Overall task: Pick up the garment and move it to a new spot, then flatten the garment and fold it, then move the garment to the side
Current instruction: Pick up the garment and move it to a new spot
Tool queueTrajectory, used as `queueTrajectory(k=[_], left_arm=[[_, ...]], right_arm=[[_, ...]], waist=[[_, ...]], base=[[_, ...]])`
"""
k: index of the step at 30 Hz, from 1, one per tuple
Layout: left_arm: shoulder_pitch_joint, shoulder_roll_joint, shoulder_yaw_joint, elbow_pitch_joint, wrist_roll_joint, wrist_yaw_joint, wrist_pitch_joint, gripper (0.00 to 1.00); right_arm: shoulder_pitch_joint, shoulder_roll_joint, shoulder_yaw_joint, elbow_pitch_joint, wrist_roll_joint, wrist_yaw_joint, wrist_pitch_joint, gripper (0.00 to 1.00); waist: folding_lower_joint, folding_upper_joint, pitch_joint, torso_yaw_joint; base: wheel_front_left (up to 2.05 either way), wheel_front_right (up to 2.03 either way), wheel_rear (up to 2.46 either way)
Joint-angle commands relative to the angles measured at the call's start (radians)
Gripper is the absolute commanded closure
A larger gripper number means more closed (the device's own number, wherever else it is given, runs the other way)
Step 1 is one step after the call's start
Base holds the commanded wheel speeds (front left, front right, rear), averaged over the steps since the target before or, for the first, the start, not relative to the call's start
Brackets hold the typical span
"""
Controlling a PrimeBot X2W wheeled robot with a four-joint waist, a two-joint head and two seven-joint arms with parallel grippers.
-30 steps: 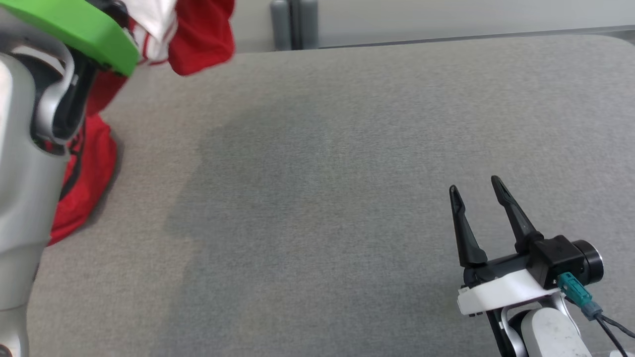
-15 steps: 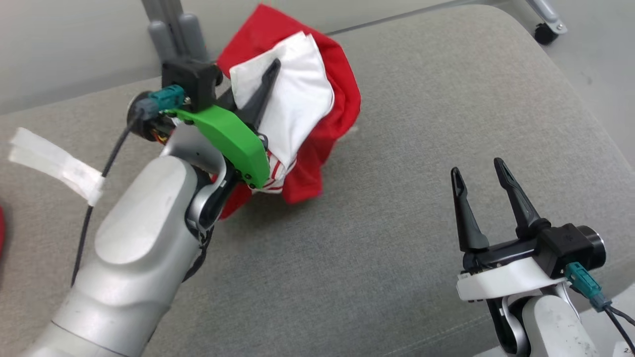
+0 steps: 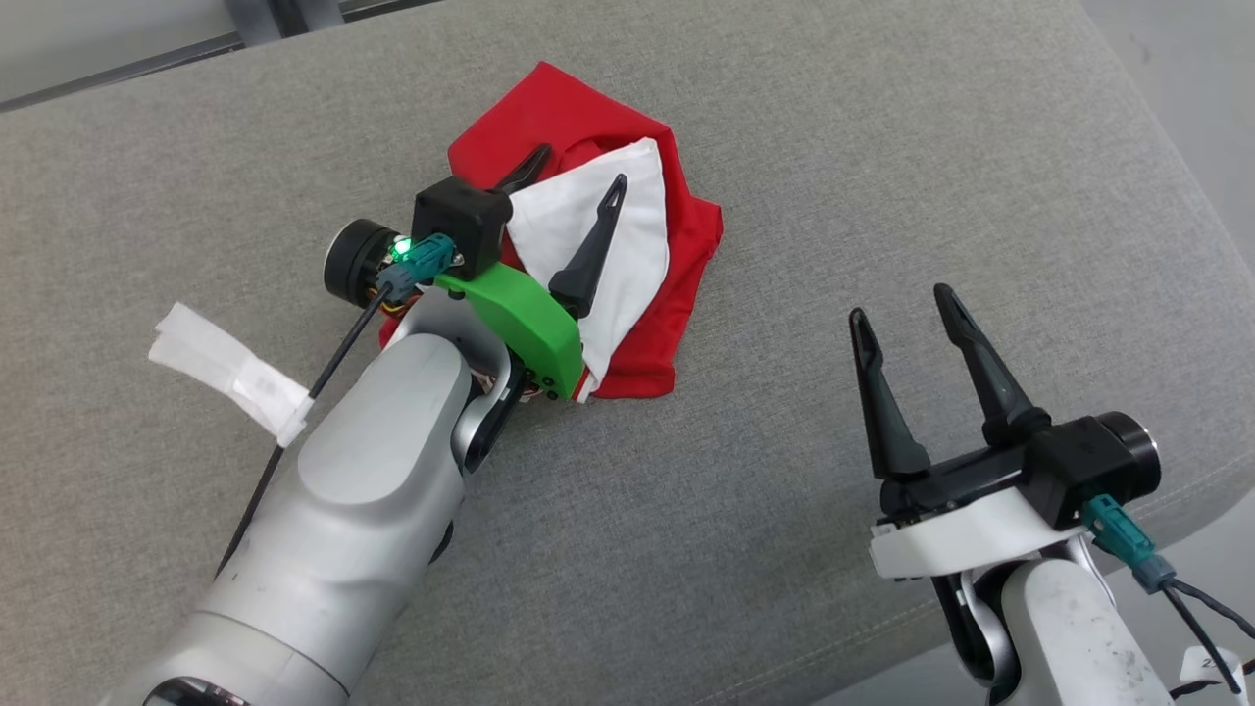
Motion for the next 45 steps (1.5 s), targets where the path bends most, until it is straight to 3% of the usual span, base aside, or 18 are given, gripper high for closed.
queueTrajectory(k=[1,3,7,15,25,28,35,45], left_arm=[[0.025,0.002,0.014,-0.014,-0.002,0.0,-0.018,0.0],[0.069,0.006,0.043,-0.048,-0.001,0.013,-0.029,0.0],[0.232,0.018,0.182,-0.269,0.016,0.034,-0.029,0.0],[0.666,0.022,0.458,-0.645,0.215,0.118,-0.029,0.0],[0.973,-0.028,0.655,-0.864,0.375,0.066,-0.029,0.0],[1.03,-0.032,0.659,-0.87,0.441,0.075,-0.029,0.0],[1.104,-0.032,0.633,-0.817,0.491,0.163,-0.029,0.0],[1.128,-0.032,0.603,-0.793,0.492,0.184,-0.029,0.0]], right_arm=[[0.009,0.0,0.01,0.006,-0.007,-0.002,0.0,0.0],[0.021,0.0,0.024,0.012,-0.005,-0.002,0.0,0.0],[0.047,-0.001,0.035,0.018,0.002,-0.002,0.0,0.0],[0.111,-0.001,0.033,0.039,0.011,-0.002,0.0,0.0],[0.165,0.0,0.01,0.06,-0.008,-0.002,0.0,0.0],[0.184,-0.001,0.013,0.064,-0.011,-0.002,0.0,0.0],[0.224,0.0,0.009,0.071,-0.011,-0.002,0.0,0.0],[0.25,0.0,-0.007,0.077,-0.016,-0.002,0.0,0.0]], waist=[[0.0,-0.0001,-0.057,0.039],[0.0,-0.0001,-0.094,0.061],[0.0,-0.0001,-0.158,0.112],[0.0,-0.0001,-0.274,0.225],[0.0,-0.0001,-0.356,0.285],[0.0,-0.0001,-0.376,0.283],[0.0,-0.0001,-0.408,0.276],[0.0,-0.0001,-0.43,0.285]], base=[[0.0,0.0,0.0],[0.0,0.0,0.0],[0.0,0.0,0.0],[0.0,0.0,0.0],[0.0,0.0,0.0],[0.0,0.0,0.0],[0.0,0.0,0.0],[0.0,0.0,0.0]])
